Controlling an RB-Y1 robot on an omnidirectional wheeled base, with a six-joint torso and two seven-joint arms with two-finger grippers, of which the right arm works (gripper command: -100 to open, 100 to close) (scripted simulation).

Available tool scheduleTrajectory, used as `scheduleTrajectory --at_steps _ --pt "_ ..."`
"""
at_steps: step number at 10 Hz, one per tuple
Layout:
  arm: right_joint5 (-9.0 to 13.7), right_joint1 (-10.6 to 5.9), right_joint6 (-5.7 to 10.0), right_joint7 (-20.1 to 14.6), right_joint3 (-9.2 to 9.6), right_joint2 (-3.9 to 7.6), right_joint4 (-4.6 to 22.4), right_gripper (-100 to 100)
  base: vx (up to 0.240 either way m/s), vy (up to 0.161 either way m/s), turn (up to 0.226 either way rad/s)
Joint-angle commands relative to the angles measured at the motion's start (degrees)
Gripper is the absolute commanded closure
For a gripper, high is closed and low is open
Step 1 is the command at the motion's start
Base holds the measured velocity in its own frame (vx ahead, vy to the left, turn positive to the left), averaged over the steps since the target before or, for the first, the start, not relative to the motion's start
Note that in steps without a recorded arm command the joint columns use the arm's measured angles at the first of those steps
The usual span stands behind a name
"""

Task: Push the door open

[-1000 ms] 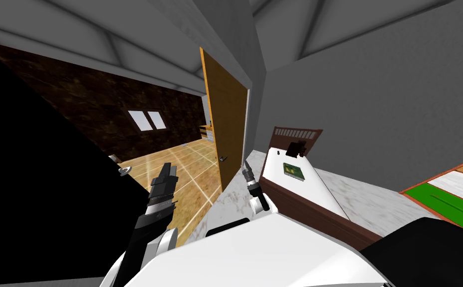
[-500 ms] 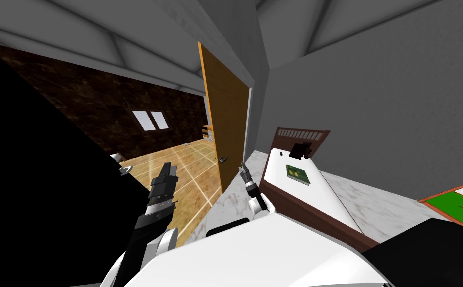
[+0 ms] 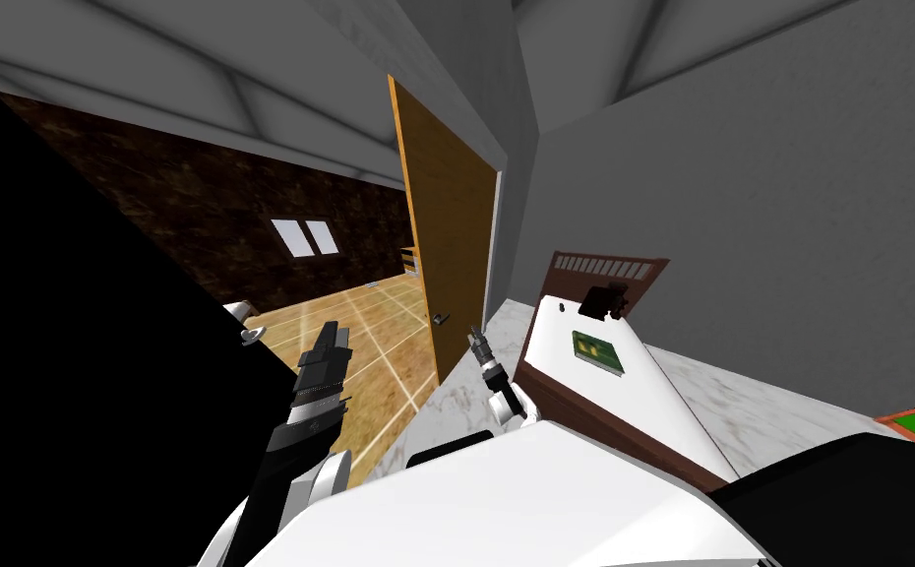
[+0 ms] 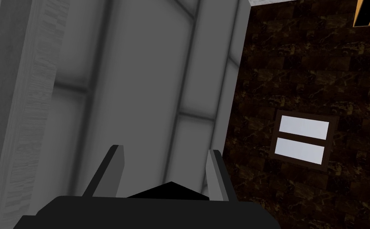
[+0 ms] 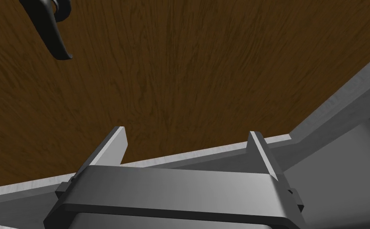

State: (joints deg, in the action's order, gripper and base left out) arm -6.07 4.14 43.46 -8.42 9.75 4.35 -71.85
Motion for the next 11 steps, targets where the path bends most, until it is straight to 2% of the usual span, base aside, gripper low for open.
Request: scheduleTrajectory --at_steps 1,3,4,7,8,11 --pt "-0.27 -0.79 0.31 -0.23 0.1 -0.02 1.9 -100 0.054 -0.04 0.027" --pt "-1.2 -2.63 0.92 -0.81 0.59 -0.21 5.35 -100 0.05 -0.054 0.06" --pt "-1.2 -2.63 0.92 -0.81 0.59 -0.21 6.16 -100 0.045 -0.055 0.036" --pt "-2.56 -5.33 1.81 -1.65 1.32 -0.53 12.3 -100 0.068 -0.066 0.074" --pt "-2.56 -5.33 1.81 -1.65 1.32 -0.53 12.41 -100 0.05 -0.056 0.023" --pt "-3.87 -7.92 2.67 -2.46 2.02 -0.93 18.29 -100 0.056 -0.057 0.068"
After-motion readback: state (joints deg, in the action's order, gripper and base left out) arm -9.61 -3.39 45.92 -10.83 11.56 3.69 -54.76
